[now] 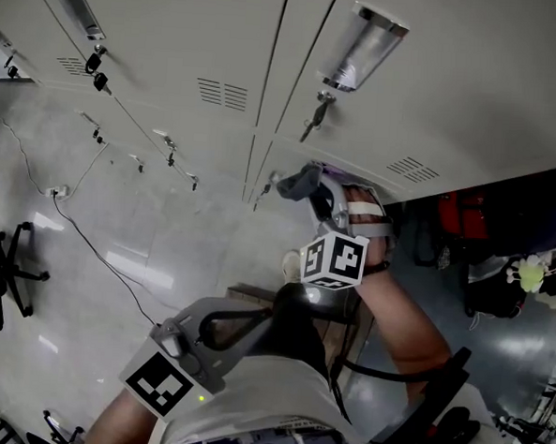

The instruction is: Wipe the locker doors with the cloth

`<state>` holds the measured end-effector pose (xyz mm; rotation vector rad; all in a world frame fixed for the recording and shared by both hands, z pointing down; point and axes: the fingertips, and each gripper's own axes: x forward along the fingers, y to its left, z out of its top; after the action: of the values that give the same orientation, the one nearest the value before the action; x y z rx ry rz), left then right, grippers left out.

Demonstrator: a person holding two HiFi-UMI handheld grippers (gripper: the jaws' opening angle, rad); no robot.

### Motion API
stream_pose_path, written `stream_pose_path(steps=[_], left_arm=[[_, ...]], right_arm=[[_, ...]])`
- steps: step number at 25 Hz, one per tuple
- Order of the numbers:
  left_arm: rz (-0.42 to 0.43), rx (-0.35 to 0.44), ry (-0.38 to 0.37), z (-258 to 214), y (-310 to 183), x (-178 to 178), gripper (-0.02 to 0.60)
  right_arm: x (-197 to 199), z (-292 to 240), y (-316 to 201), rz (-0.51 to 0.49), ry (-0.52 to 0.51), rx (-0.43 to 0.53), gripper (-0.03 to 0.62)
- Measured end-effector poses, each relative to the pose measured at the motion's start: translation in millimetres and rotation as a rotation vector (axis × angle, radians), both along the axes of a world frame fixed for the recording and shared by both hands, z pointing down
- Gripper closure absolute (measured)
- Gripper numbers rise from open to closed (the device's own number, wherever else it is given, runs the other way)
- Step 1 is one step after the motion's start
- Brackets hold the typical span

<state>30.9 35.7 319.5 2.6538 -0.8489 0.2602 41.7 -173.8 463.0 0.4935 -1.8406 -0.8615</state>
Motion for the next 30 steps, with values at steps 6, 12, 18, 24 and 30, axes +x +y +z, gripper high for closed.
stream_pose_path(steps=[6,12,18,24,30], left_arm=[[-0.017,-0.012,-0.004,4.4,-5.3,-3.3,0.58],[-0.028,-0.034,-0.017,11.8,-8.2,-3.2,0.58],[-0.044,-0.059,-0.028,19.6,-7.6,-6.7,0.58],[-0.06,-0.094,-0.039,28.2,-6.5,-7.0,0.58],[-0.072,-0.117,-0.045,34.6,-7.3,-6.4,0.58]], right_arm=[[-5.9,33.7,-1.8,0.002,0.021,-0.038,0.48],[-7.3,73.6,-2.1,0.009,0.044,-0.089,0.481],[-3.0,119.7,-2.6,0.022,0.073,-0.143,0.482],[0.2,166.8,-3.2,0.016,0.106,-0.182,0.482],[-1.8,216.8,-3.1,0.013,0.147,-0.235,0.482]])
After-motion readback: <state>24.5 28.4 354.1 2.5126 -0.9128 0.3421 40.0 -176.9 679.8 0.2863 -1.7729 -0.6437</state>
